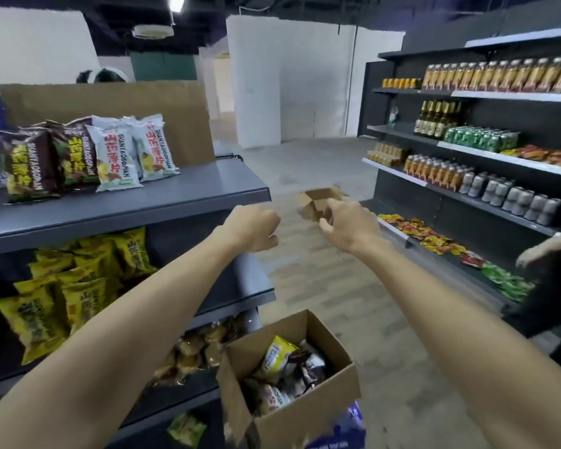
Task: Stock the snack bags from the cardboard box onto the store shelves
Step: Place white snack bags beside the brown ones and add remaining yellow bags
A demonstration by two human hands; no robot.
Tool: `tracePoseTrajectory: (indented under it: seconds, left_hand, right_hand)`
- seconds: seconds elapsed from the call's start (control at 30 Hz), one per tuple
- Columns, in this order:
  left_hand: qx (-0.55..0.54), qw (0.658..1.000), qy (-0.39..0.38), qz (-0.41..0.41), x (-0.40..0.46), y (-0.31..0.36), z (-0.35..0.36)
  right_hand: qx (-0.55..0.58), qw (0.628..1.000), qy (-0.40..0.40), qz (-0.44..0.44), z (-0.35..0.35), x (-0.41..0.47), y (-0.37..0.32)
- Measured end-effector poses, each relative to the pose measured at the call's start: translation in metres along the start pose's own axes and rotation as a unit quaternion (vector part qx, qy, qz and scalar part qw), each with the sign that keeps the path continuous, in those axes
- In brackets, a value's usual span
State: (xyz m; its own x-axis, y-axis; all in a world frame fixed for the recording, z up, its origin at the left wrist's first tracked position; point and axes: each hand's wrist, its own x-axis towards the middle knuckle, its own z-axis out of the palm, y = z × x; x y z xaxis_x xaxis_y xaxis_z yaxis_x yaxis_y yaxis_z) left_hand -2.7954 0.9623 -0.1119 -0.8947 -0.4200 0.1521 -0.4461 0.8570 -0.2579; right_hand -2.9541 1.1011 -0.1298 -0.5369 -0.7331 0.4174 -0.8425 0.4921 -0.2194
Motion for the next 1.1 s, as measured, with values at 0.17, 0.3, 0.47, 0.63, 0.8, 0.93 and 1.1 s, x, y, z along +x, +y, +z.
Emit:
tracePoseTrajectory:
  seconds: [0.17, 0.3, 0.47, 0.63, 0.8, 0.93, 1.1]
  left_hand:
    - [-0.020, 0.995, -0.084, 0.040, 0.001, 0.051, 0.037]
    - [-0.055, 0.986, -0.148, 0.055, -0.001, 0.074, 0.082]
    - [-0.128, 0.970, -0.204, 0.040, -0.013, 0.081, 0.136]
    - [-0.178, 0.952, -0.249, 0.006, -0.027, 0.067, 0.199]
    - [-0.249, 0.915, -0.313, -0.051, -0.039, 0.049, 0.269]
    - [-0.270, 0.896, -0.342, -0.082, -0.044, 0.038, 0.325]
    - [-0.325, 0.868, -0.352, -0.129, -0.043, 0.042, 0.368]
  right_hand:
    - [0.039, 0.997, -0.058, 0.044, 0.032, -0.045, 0.046]
    - [0.028, 0.991, -0.110, 0.077, 0.064, -0.072, 0.072]
    - [0.022, 0.980, -0.166, 0.109, 0.102, -0.087, 0.082]
    - [0.040, 0.965, -0.232, 0.116, 0.154, -0.092, 0.072]
    - [0.062, 0.941, -0.304, 0.138, 0.214, -0.094, 0.059]
    - [0.058, 0.926, -0.341, 0.152, 0.254, -0.087, 0.054]
    - [0.041, 0.915, -0.366, 0.165, 0.290, -0.087, 0.056]
